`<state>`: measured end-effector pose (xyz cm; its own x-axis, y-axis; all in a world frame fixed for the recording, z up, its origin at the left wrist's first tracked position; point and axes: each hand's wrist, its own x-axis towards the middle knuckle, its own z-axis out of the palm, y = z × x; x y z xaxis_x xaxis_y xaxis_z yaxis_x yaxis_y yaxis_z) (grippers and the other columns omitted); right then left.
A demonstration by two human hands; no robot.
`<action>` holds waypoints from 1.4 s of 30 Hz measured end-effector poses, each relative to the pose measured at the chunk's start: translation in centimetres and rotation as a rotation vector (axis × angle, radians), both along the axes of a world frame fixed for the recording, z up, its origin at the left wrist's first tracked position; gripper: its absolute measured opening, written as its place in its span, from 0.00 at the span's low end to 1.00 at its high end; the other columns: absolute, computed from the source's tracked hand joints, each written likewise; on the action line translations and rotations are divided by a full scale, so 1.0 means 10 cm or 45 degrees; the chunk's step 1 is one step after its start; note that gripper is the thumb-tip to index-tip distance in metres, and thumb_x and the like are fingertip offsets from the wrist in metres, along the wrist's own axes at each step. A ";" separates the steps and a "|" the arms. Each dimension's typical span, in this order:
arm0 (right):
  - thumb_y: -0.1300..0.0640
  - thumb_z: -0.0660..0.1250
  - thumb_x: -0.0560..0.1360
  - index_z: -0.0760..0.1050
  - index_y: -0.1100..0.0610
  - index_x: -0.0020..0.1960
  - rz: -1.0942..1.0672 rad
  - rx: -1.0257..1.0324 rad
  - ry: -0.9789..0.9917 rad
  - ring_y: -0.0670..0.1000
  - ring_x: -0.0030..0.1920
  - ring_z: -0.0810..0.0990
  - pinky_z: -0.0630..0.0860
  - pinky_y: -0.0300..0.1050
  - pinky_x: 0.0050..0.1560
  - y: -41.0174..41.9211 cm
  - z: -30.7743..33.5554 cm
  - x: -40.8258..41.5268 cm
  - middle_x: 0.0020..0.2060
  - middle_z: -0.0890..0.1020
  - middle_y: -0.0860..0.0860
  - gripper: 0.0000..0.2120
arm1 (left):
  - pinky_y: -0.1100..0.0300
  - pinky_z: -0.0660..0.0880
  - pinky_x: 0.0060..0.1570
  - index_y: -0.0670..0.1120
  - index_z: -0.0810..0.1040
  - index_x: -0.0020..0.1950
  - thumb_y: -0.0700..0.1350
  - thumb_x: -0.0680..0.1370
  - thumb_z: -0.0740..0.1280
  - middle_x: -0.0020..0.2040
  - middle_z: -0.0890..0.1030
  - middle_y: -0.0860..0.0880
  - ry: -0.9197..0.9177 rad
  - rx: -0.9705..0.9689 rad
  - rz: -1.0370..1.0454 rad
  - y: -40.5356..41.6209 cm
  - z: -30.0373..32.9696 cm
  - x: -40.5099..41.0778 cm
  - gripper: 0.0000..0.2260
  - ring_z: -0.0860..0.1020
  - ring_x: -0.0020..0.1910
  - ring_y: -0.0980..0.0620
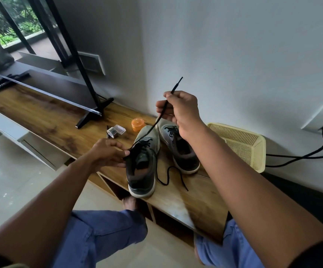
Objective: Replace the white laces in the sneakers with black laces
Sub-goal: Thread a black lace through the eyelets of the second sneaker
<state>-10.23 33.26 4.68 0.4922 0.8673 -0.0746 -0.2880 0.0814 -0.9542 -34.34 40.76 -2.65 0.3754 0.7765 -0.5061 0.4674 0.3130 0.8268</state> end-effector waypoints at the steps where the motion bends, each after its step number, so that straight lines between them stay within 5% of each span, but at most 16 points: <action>1: 0.60 0.66 0.83 0.79 0.66 0.57 -0.002 -0.014 -0.054 0.56 0.39 0.86 0.82 0.46 0.39 0.01 -0.01 -0.01 0.39 0.88 0.57 0.09 | 0.51 0.86 0.43 0.35 0.81 0.56 0.33 0.76 0.74 0.52 0.85 0.32 -0.019 -0.036 -0.011 0.01 0.00 -0.01 0.09 0.87 0.48 0.38; 5: 0.58 0.70 0.81 0.85 0.61 0.51 -0.025 -0.040 -0.294 0.50 0.37 0.80 0.78 0.47 0.40 0.04 -0.08 -0.06 0.37 0.84 0.54 0.07 | 0.55 0.86 0.38 0.30 0.80 0.57 0.30 0.80 0.69 0.52 0.84 0.30 0.094 -0.024 -0.092 -0.02 -0.03 0.02 0.07 0.86 0.39 0.45; 10: 0.56 0.74 0.77 0.87 0.58 0.45 -0.042 -0.091 -0.498 0.41 0.28 0.73 0.76 0.46 0.41 0.09 -0.17 -0.09 0.27 0.79 0.43 0.06 | 0.52 0.85 0.39 0.39 0.84 0.51 0.47 0.77 0.76 0.46 0.87 0.38 0.131 0.165 -0.116 -0.07 0.03 0.12 0.11 0.87 0.43 0.43; 17: 0.61 0.69 0.80 0.83 0.64 0.48 0.104 -0.082 -0.459 0.50 0.30 0.78 0.77 0.45 0.32 0.03 -0.15 -0.16 0.34 0.85 0.58 0.06 | 0.57 0.84 0.41 0.42 0.86 0.45 0.46 0.74 0.80 0.38 0.87 0.45 0.353 0.476 -0.275 -0.09 0.07 0.19 0.09 0.88 0.39 0.47; 24: 0.54 0.64 0.84 0.84 0.61 0.47 0.243 -0.065 -0.491 0.52 0.32 0.79 0.77 0.47 0.35 0.04 -0.18 -0.18 0.35 0.85 0.57 0.15 | 0.56 0.84 0.41 0.46 0.83 0.48 0.48 0.76 0.77 0.44 0.87 0.47 0.426 0.625 -0.375 -0.04 0.05 0.19 0.07 0.87 0.41 0.48; 27: 0.53 0.65 0.84 0.84 0.59 0.45 0.407 -0.153 -0.745 0.50 0.30 0.76 0.74 0.44 0.31 0.03 -0.21 -0.21 0.32 0.82 0.52 0.15 | 0.44 0.82 0.56 0.50 0.81 0.56 0.47 0.83 0.68 0.55 0.84 0.45 -0.013 0.657 -0.148 -0.07 0.13 0.27 0.04 0.83 0.54 0.42; 30: 0.53 0.66 0.84 0.84 0.59 0.48 0.573 -0.322 -1.064 0.47 0.35 0.79 0.73 0.40 0.36 0.01 -0.23 -0.30 0.37 0.83 0.49 0.13 | 0.50 0.83 0.57 0.42 0.83 0.63 0.50 0.87 0.60 0.58 0.85 0.41 -0.528 0.402 -0.007 -0.14 0.30 0.37 0.16 0.84 0.56 0.43; 32: 0.54 0.67 0.83 0.84 0.58 0.49 0.629 -0.349 -1.183 0.49 0.42 0.82 0.76 0.44 0.41 0.01 -0.28 -0.34 0.42 0.84 0.50 0.11 | 0.56 0.84 0.50 0.38 0.84 0.61 0.47 0.84 0.66 0.54 0.86 0.39 -0.544 0.473 -0.065 -0.20 0.35 0.42 0.14 0.85 0.49 0.45; 35: 0.53 0.66 0.83 0.83 0.57 0.44 0.614 -0.326 -1.224 0.47 0.36 0.80 0.72 0.44 0.38 0.00 -0.32 -0.34 0.36 0.83 0.49 0.13 | 0.57 0.84 0.46 0.39 0.85 0.60 0.39 0.82 0.70 0.51 0.86 0.36 -0.518 0.568 -0.054 -0.19 0.33 0.45 0.09 0.84 0.47 0.44; 38: 0.52 0.66 0.84 0.82 0.60 0.43 0.521 -0.310 -1.116 0.43 0.28 0.77 0.71 0.40 0.33 -0.01 -0.33 -0.31 0.31 0.82 0.50 0.16 | 0.54 0.84 0.50 0.36 0.84 0.61 0.41 0.82 0.70 0.55 0.83 0.30 -0.596 0.403 0.012 -0.18 0.36 0.46 0.11 0.82 0.49 0.39; 42: 0.52 0.66 0.84 0.81 0.58 0.44 0.509 -0.276 -0.898 0.46 0.32 0.81 0.74 0.40 0.33 -0.03 -0.33 -0.32 0.36 0.85 0.55 0.14 | 0.58 0.84 0.50 0.33 0.82 0.62 0.39 0.82 0.69 0.54 0.84 0.33 -0.750 0.288 0.034 -0.21 0.39 0.46 0.12 0.82 0.50 0.42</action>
